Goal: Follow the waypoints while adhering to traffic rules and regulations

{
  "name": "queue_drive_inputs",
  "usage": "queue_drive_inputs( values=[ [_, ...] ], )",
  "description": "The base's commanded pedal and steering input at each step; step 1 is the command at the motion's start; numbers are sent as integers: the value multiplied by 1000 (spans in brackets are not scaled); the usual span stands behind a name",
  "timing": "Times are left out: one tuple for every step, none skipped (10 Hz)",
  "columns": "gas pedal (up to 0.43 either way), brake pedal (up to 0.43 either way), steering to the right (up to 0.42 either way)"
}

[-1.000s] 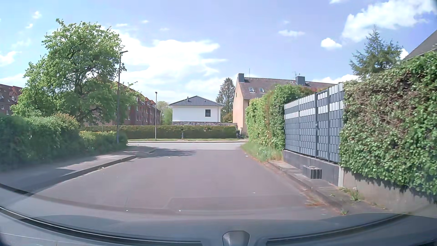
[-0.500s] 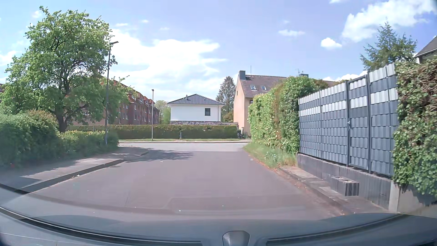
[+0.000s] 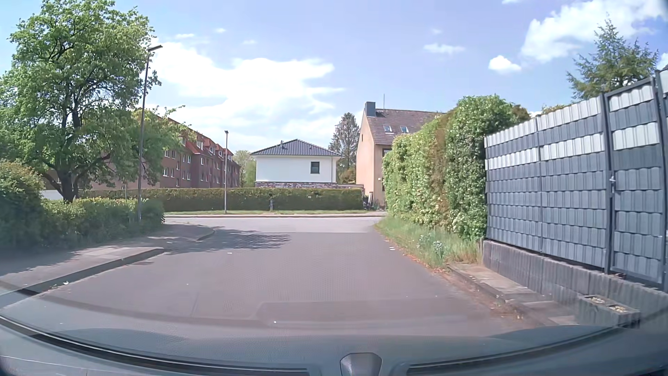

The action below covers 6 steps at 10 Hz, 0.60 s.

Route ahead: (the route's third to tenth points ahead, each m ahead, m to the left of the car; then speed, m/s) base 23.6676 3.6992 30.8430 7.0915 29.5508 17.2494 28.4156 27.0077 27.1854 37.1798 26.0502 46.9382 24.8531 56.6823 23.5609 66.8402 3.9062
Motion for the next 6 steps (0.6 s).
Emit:
queue_drive_inputs(
  values=[
    [8, 0, 23],
    [8, 0, 21],
    [8, 0, 18],
    [8, 0, 14],
    [8, 0, 12],
    [8, 0, 10]
  ],
)
